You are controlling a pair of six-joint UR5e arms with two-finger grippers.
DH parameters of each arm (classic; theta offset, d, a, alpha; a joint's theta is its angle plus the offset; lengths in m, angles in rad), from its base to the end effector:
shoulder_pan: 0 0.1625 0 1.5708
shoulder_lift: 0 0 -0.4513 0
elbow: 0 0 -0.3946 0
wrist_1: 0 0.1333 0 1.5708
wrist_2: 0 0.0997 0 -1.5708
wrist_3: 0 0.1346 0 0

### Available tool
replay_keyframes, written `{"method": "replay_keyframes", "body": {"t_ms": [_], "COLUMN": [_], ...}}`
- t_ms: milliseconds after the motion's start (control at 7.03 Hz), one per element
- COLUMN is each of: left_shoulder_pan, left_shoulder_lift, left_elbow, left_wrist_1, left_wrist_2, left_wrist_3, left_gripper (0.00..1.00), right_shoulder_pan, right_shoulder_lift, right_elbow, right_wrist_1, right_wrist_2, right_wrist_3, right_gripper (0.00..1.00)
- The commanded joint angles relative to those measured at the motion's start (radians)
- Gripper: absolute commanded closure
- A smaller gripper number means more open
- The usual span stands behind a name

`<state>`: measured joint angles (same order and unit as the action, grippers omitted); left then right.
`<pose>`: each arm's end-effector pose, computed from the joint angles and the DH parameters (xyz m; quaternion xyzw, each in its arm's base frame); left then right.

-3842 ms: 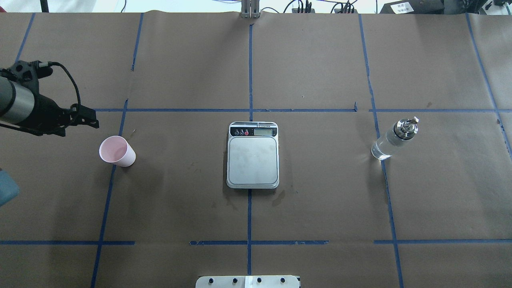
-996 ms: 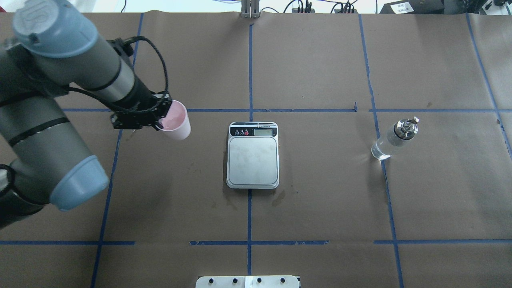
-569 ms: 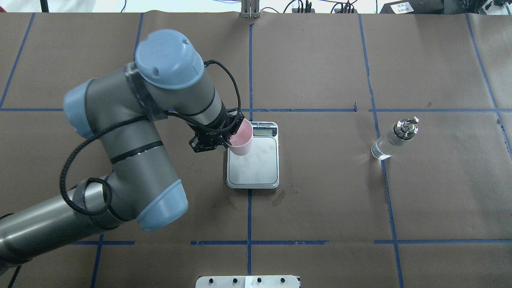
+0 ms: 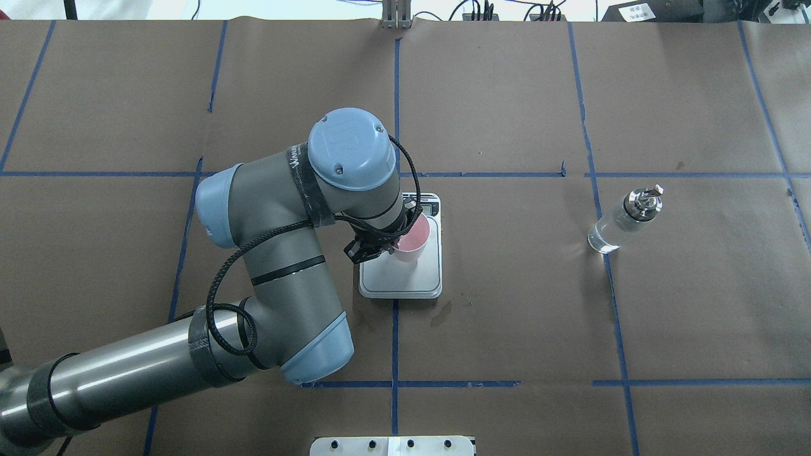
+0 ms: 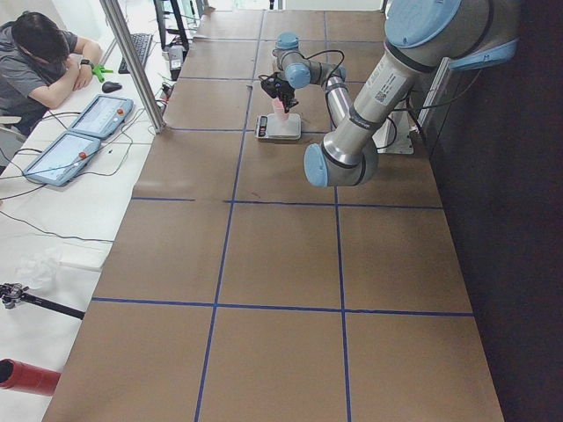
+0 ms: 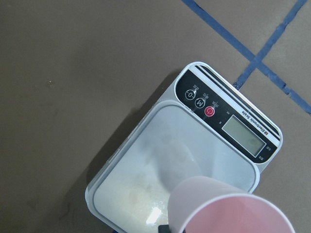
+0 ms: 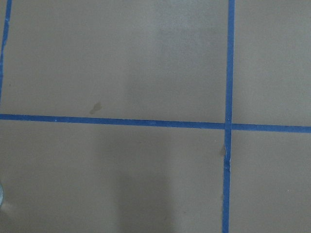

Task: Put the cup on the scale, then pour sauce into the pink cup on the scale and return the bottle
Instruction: 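Lift the pink cup with the left gripper and carry it over the scale, then lower the pink cup onto the scale and open the left gripper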

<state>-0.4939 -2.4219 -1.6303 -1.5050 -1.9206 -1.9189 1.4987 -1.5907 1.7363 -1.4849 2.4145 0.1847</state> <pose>0.6121 -0.4286 0.1577 -0.1289 0.4142 -0.3020 0.8489 -0.0033 -0.5001 0.6207 0.0524 -0.4169 0.0038 0.9075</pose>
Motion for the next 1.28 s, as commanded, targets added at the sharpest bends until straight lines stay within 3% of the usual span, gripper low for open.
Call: {"method": "replay_keyframes", "body": {"t_ms": [0,285,427,712,1138], "left_shoulder_pan": [0.008,0.008,0.008,0.008,0.002], "left_shoulder_lift": [0.004,0.018,0.026,0.033,0.030], "left_elbow": [0.007,0.004,0.003,-0.002,-0.060], "left_wrist_1": [-0.004,-0.007,-0.009,-0.009,-0.009], "left_wrist_2": [0.000,0.000,0.000,0.000,-0.009], "left_wrist_3": [0.006,0.033,0.044,0.095,0.112], "left_gripper": [1.00,1.00,0.93,0.03,0.00], "right_shoulder_pan": [0.000,0.000,0.000,0.000,0.000], "right_shoulder_lift": [0.000,0.000,0.000,0.000,0.000], "right_elbow": [0.000,0.000,0.000,0.002,0.003], "right_wrist_1": [0.000,0.002,0.002,0.002,0.000], "right_wrist_2": [0.000,0.000,0.000,0.002,0.002], "right_wrist_3": [0.001,0.001,0.001,0.001,0.001], "right_gripper": [0.00,0.00,0.00,0.00,0.00]}}
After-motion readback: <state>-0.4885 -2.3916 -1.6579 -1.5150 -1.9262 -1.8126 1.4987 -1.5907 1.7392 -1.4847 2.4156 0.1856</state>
